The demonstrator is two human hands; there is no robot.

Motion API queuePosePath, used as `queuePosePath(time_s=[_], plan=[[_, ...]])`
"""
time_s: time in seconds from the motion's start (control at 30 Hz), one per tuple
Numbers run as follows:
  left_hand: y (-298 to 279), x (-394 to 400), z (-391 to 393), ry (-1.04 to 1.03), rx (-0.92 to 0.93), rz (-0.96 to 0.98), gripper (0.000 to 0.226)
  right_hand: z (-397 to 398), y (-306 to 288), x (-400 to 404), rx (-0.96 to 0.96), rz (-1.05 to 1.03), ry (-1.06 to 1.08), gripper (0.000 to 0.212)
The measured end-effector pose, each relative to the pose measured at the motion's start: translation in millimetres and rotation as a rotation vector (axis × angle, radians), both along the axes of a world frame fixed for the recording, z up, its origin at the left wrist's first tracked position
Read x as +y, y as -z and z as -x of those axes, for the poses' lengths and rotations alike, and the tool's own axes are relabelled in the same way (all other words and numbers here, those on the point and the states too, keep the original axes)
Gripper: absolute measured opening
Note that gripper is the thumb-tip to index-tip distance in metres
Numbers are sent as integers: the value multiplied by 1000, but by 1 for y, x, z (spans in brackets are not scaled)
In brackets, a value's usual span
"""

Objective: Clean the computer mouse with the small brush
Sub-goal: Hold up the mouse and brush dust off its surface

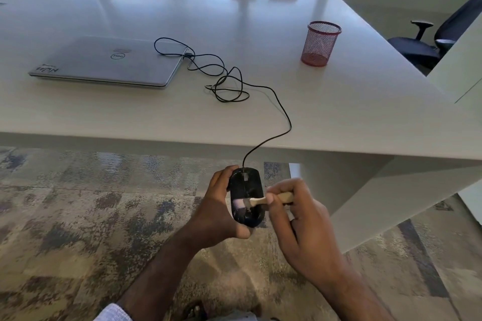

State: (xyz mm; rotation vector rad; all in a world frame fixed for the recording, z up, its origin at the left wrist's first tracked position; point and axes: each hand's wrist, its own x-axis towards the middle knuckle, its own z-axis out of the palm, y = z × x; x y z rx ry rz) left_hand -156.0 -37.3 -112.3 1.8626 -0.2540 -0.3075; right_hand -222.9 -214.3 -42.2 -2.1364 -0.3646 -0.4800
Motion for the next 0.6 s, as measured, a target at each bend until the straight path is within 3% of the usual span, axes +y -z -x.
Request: queuePosePath(time_s=[0.23, 0.47, 0.6], plan=[[1, 0, -1, -3, -4, -2, 120, 0, 2, -2, 15, -1, 26, 4], [-1, 0, -2, -8, -10, -6, 117, -5, 1, -8, 32, -273, 135, 3], [-1, 0, -3, 0, -3, -1, 121, -9, 6, -10, 63, -161, 137, 5]])
